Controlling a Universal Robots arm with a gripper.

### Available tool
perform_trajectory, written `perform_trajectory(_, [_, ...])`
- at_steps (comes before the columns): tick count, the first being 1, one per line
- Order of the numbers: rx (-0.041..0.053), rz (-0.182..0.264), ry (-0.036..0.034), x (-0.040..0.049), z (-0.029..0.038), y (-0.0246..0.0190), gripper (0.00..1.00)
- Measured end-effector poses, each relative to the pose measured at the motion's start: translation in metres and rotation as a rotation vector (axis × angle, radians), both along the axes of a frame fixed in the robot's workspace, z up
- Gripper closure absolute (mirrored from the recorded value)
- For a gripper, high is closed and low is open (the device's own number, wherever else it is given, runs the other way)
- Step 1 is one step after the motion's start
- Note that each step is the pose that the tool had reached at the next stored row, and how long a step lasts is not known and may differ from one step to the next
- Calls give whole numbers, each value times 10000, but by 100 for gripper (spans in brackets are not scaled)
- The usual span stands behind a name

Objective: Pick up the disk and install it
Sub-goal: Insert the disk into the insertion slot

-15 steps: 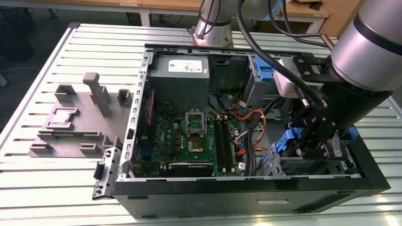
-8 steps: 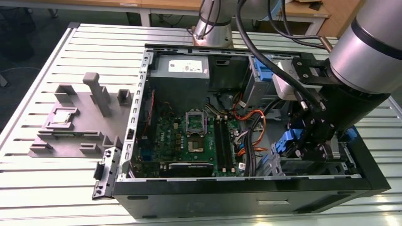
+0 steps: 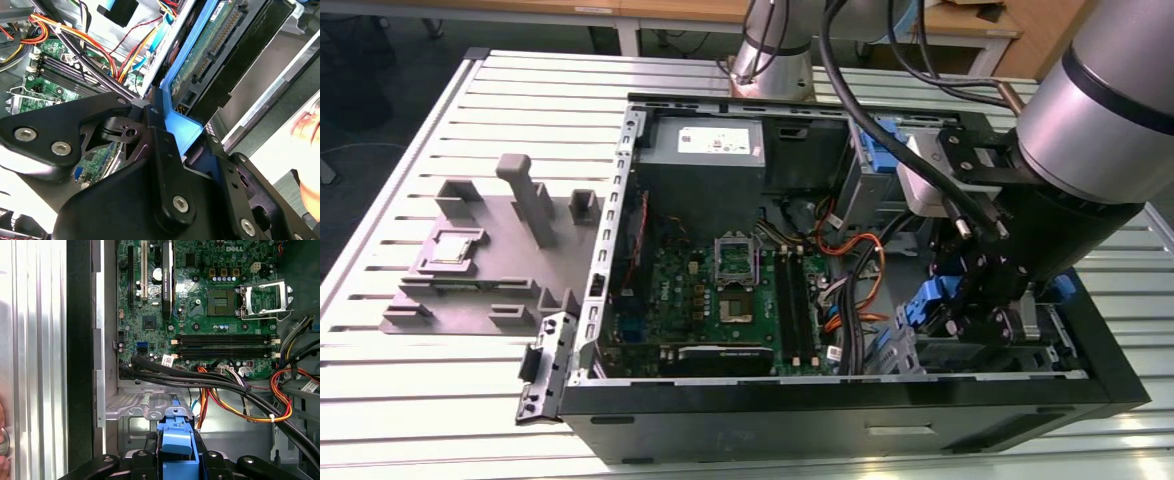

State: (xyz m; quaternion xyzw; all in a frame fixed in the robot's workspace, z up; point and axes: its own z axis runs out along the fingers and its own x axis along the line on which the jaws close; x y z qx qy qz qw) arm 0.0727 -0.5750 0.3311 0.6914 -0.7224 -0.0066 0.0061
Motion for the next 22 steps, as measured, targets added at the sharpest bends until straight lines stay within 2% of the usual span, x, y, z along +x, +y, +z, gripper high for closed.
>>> perform_trajectory(9, [-2, -1, -1, 0, -1, 0, 63])
perform_trajectory(12, [4, 0, -1, 0, -3, 0, 57])
perform_trajectory(13, [-1, 0, -1, 0, -1, 0, 50])
perform_trajectory(17, [-2, 0, 0, 0, 0, 0, 50])
perform_trajectory(19, [-3, 0, 0, 0, 21, 0, 50])
perform_trajectory(22, [-1, 0, 1, 0, 92, 0, 50])
